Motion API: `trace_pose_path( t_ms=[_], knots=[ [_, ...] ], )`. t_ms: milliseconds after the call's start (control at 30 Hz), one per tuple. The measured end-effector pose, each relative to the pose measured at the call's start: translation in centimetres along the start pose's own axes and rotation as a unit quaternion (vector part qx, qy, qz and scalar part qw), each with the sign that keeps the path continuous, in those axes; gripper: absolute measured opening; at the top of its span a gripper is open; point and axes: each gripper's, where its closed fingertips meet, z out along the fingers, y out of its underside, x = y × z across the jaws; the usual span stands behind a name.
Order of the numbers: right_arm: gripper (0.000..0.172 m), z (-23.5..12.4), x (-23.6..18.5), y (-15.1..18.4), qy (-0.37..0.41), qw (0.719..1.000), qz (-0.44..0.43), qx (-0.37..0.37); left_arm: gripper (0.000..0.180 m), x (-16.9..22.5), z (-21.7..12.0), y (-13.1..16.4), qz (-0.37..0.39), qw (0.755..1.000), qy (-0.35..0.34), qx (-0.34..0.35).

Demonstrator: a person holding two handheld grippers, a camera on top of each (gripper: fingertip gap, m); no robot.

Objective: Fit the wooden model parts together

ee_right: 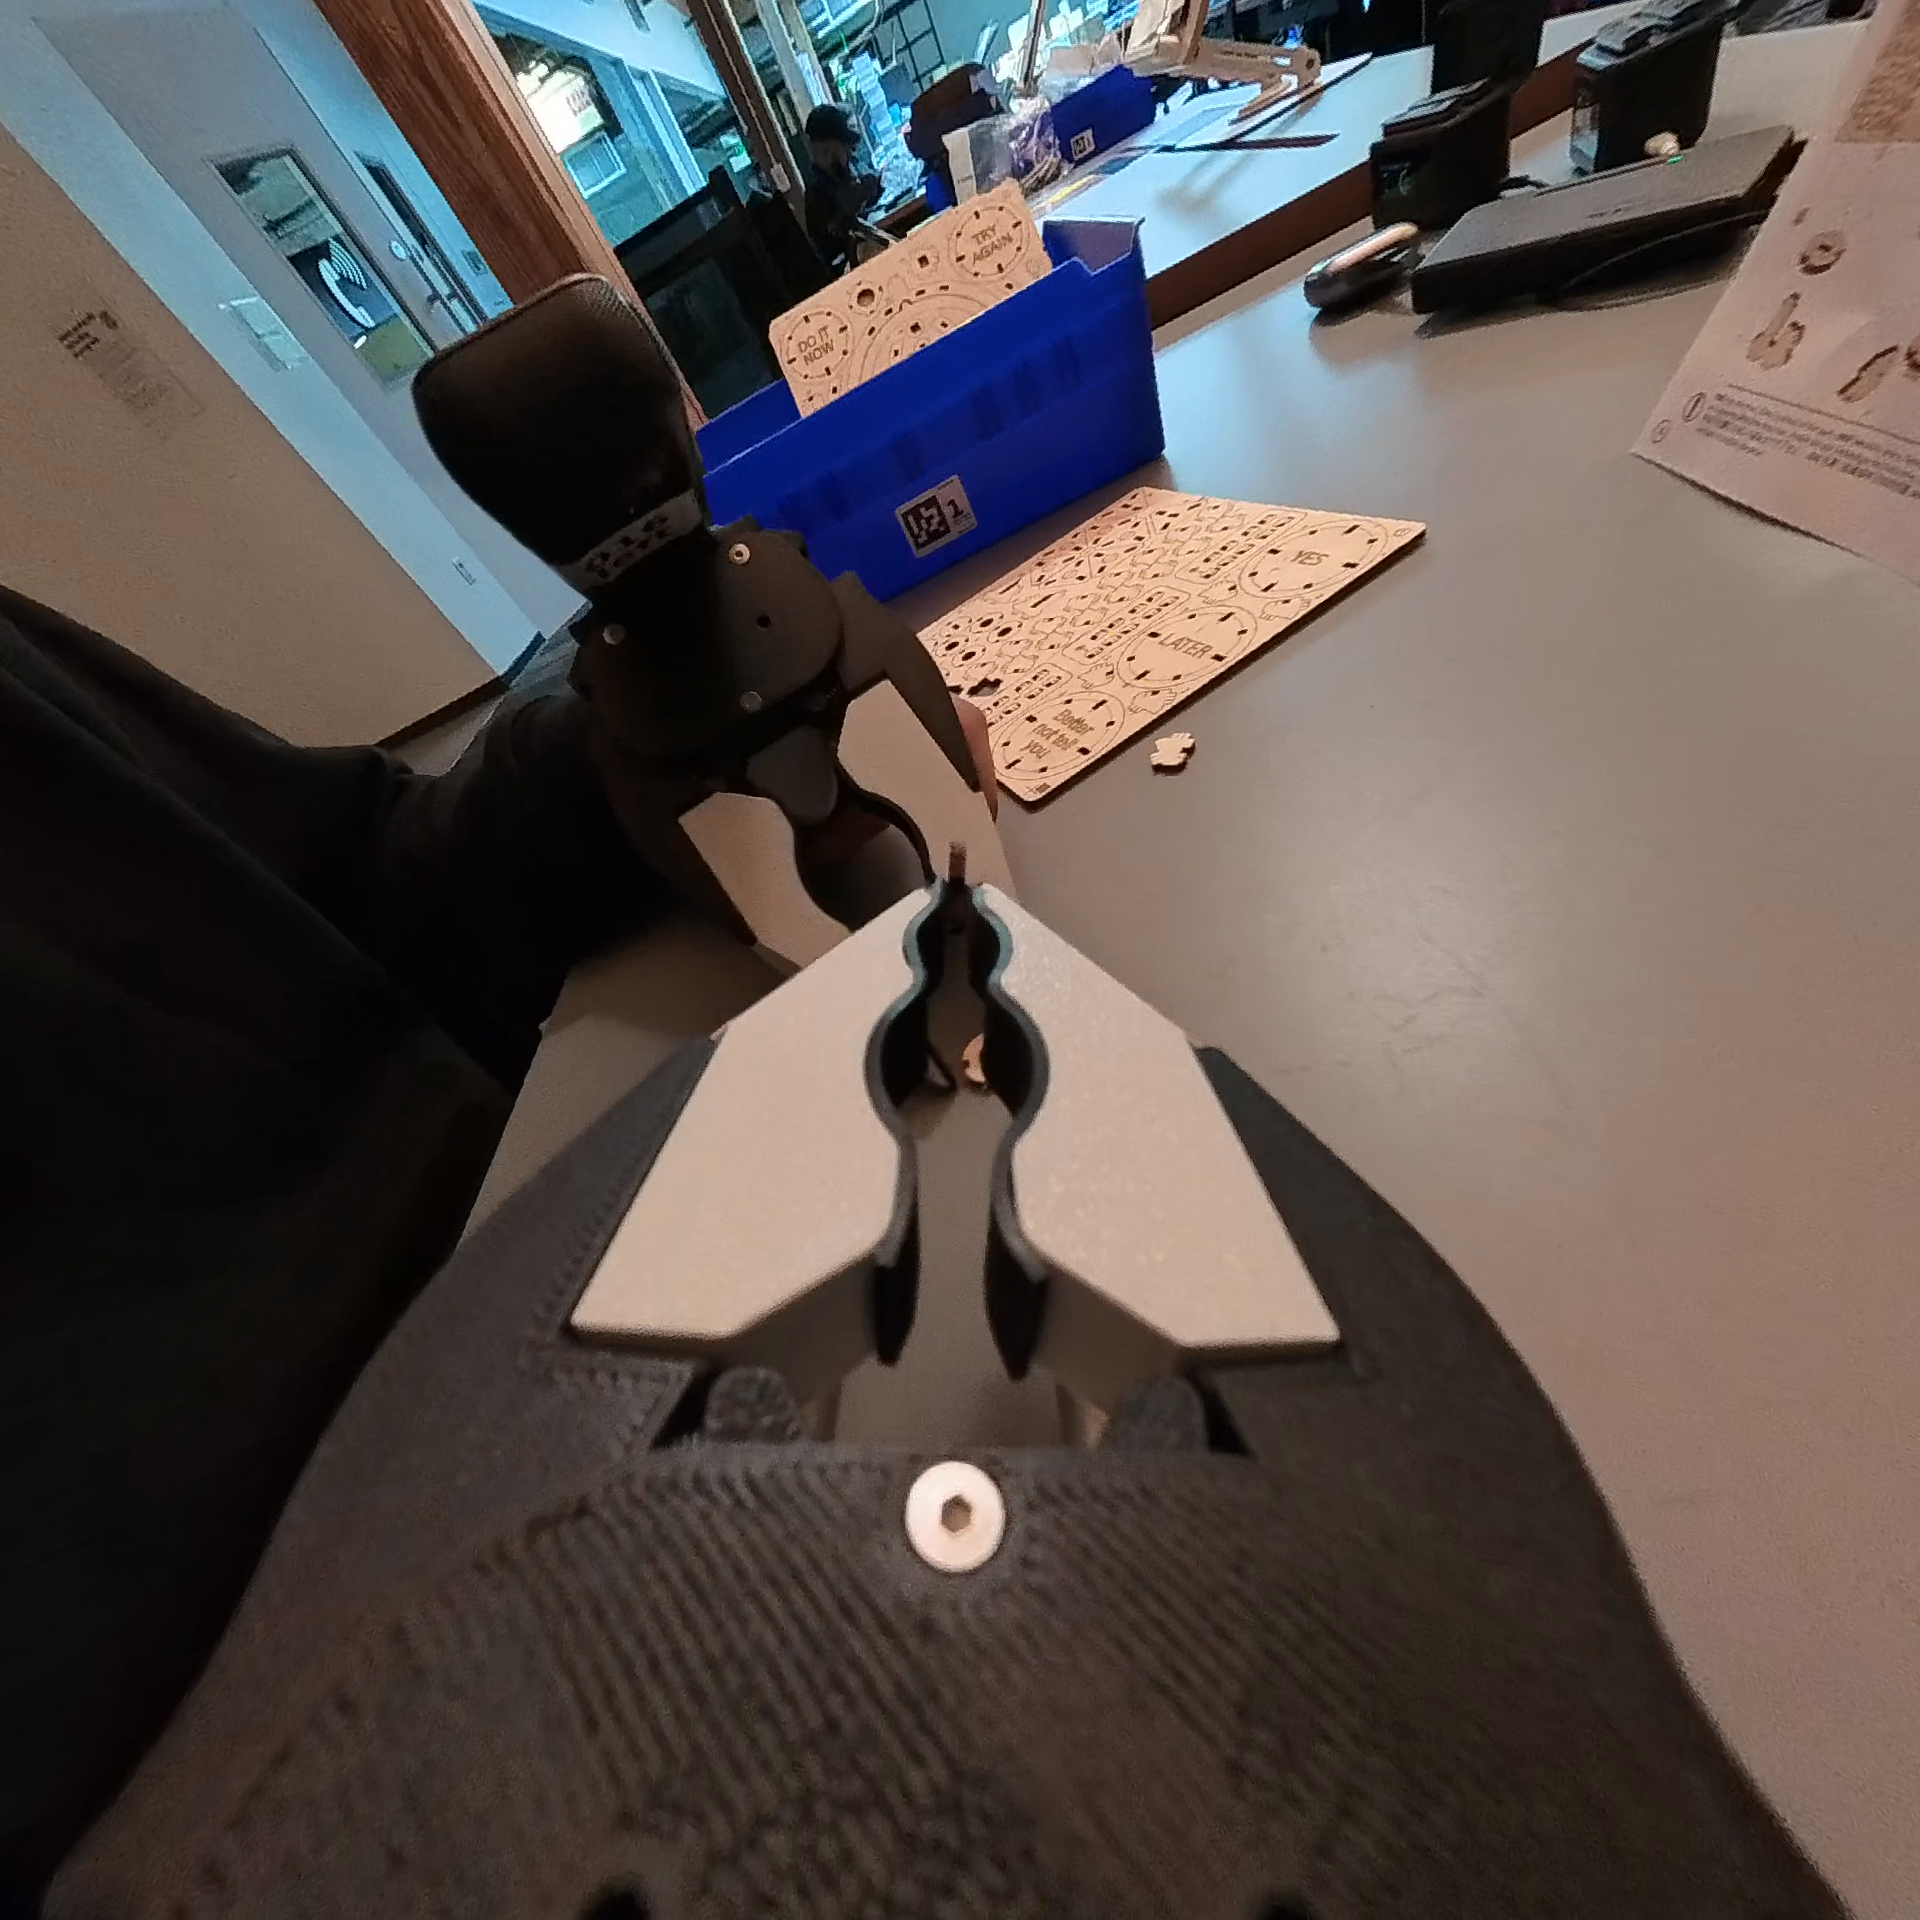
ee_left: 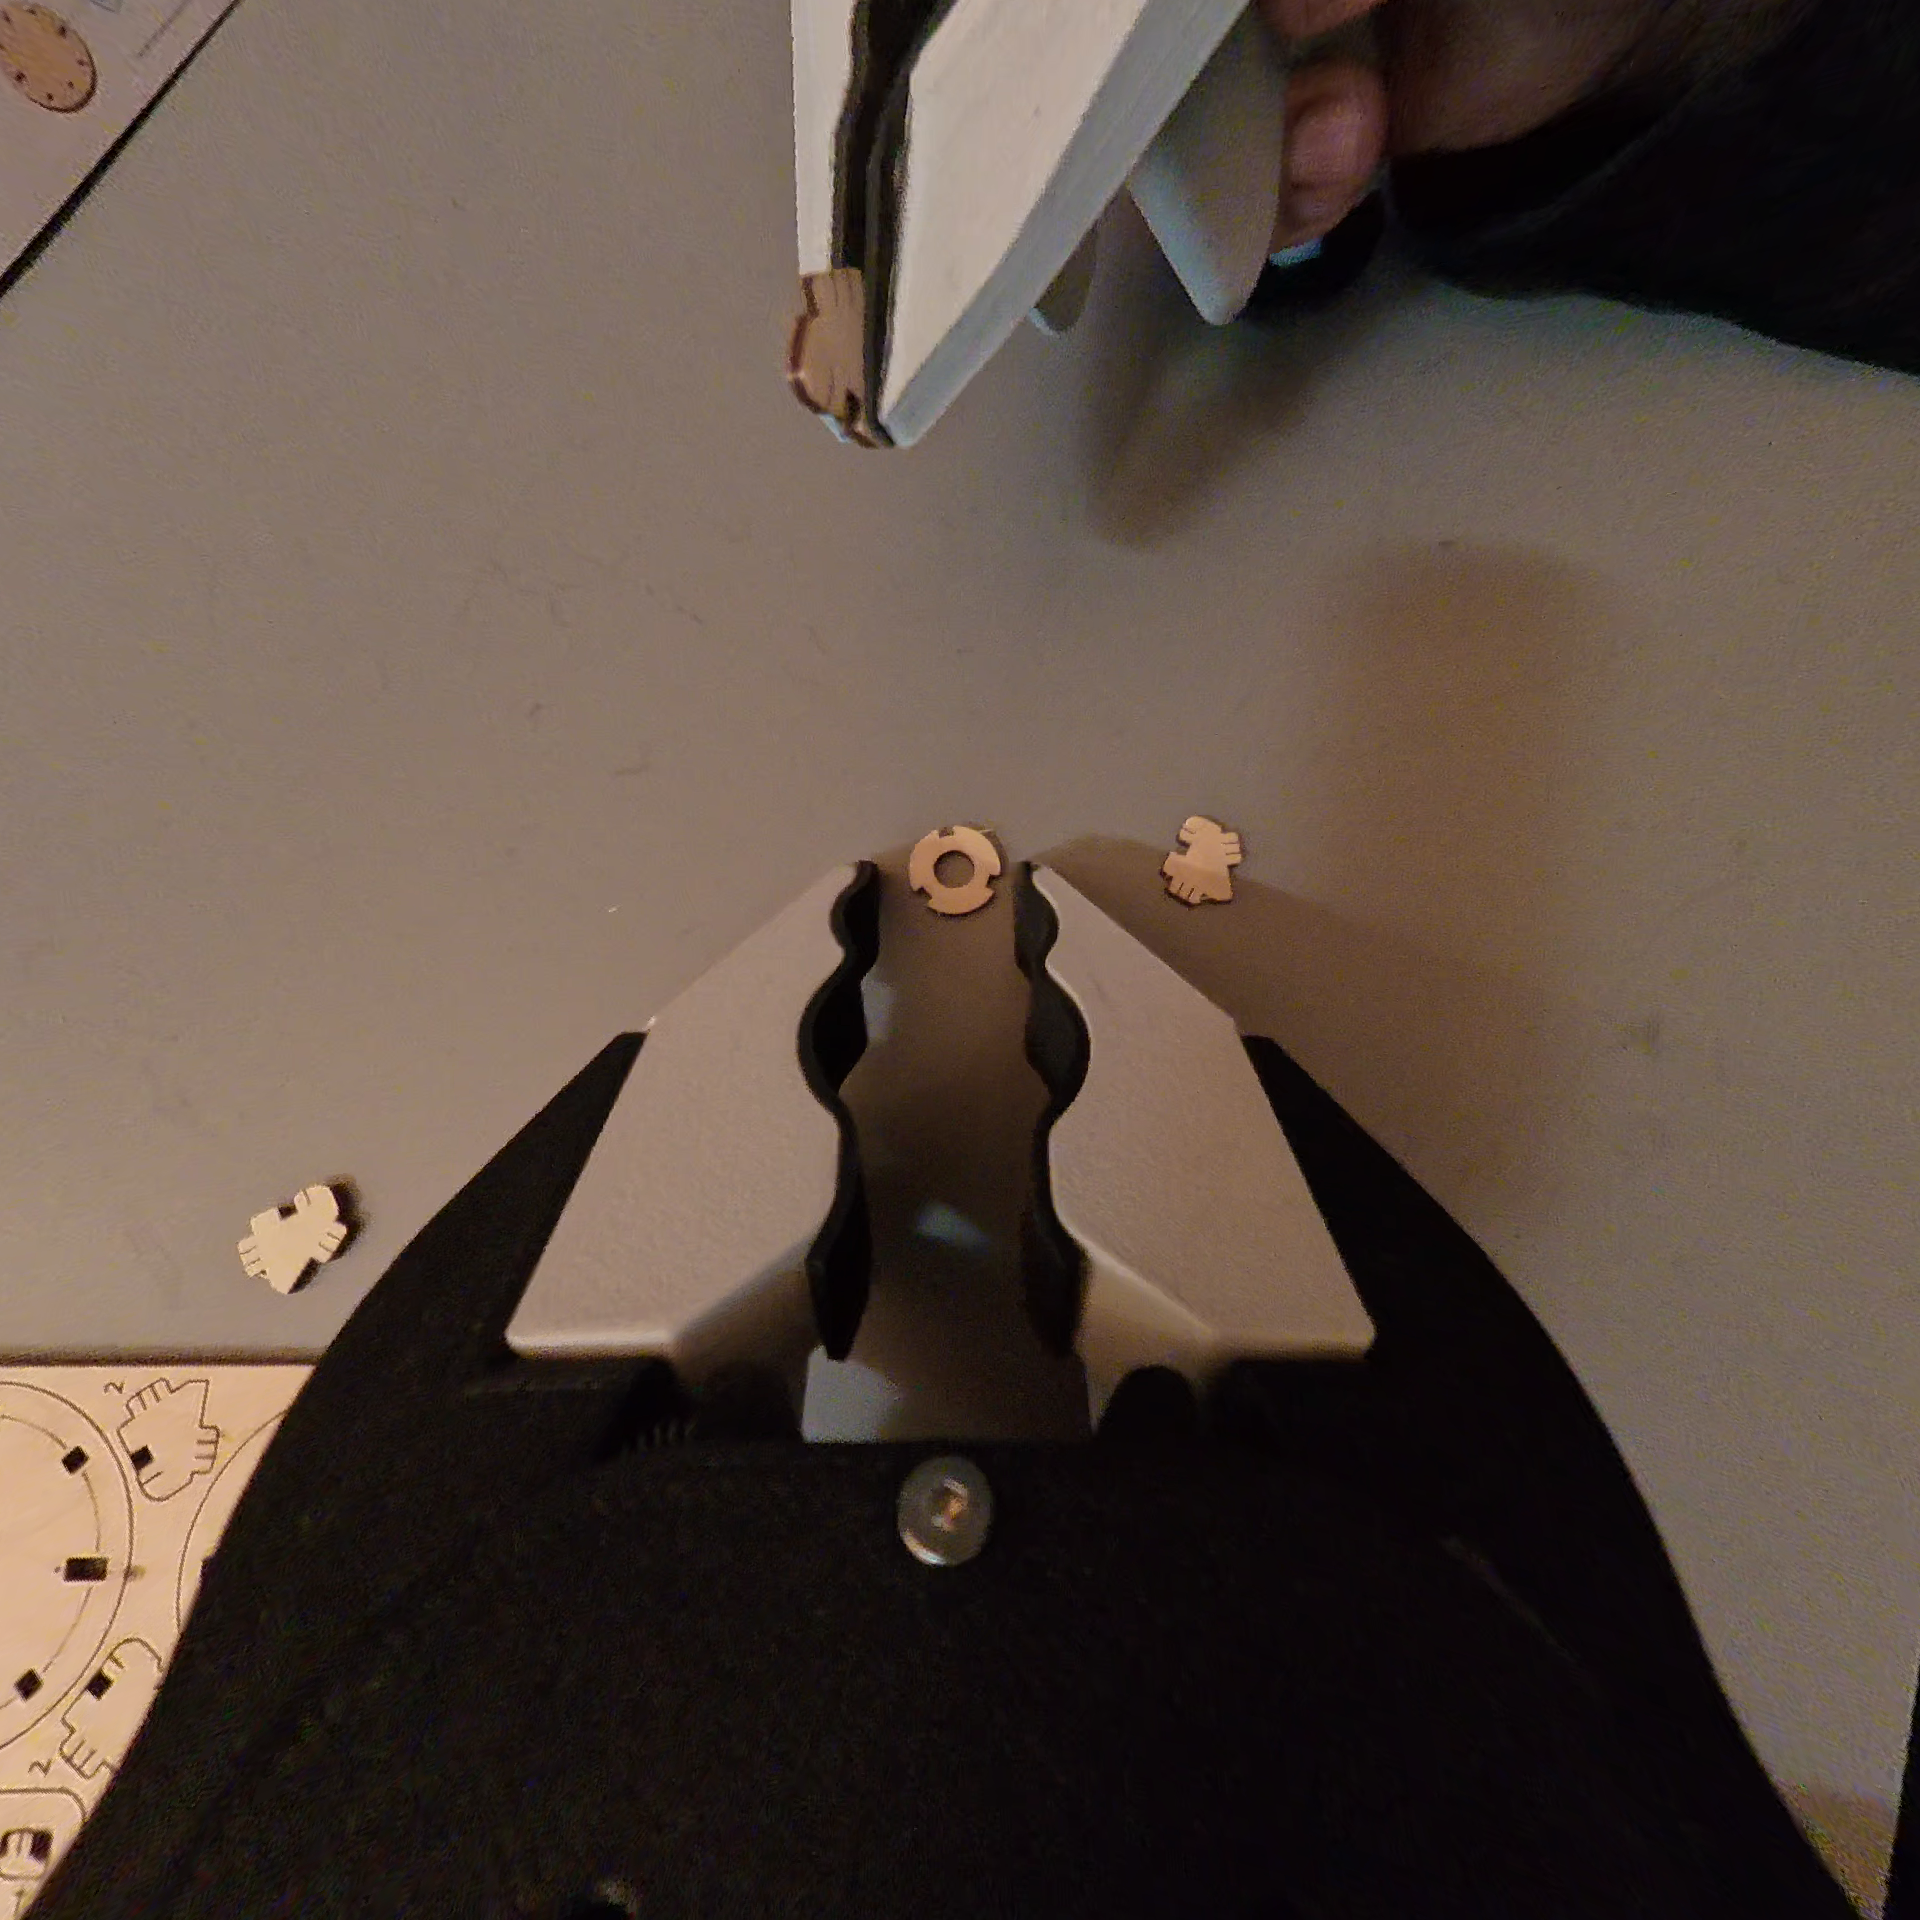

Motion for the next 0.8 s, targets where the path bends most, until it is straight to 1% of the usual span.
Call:
trace_pose_path(
  t_ms=[67,167,233,333,433,533,700,800],
  knots=[
    [0.000,0.1,-0.1,0.2,-0.004,1.000,-0.001,-0.005,0.017,0.0,0.0,0.0,0.002,1.000,0.000,0.000],
    [0.000,0.2,-0.4,0.7,-0.013,1.000,-0.006,-0.025,0.017,0.4,0.0,0.0,0.002,1.000,0.018,0.001],
    [0.000,0.4,-0.7,1.3,-0.016,0.998,-0.022,-0.048,0.018,0.7,-0.3,-0.4,-0.002,0.999,0.036,0.017],
    [0.000,0.6,-1.0,2.5,-0.019,0.995,-0.046,-0.087,0.019,1.3,-1.7,-1.6,-0.022,0.993,0.085,0.074],
    [0.000,0.9,-1.6,3.0,-0.037,0.993,-0.039,-0.101,0.018,2.0,-3.7,-3.2,-0.041,0.977,0.144,0.149],
    [0.000,1.1,-2.5,2.7,-0.066,0.994,-0.018,-0.090,0.017,2.5,-5.1,-4.0,-0.057,0.960,0.191,0.196],
    [0.000,1.0,-3.7,1.5,-0.121,0.991,0.031,-0.045,0.017,2.8,-5.3,-4.2,-0.061,0.956,0.205,0.203],
    [0.000,1.1,-4.1,1.7,-0.129,0.990,0.029,-0.051,0.017,2.9,-5.5,-4.3,-0.063,0.952,0.213,0.208]
  ],
)
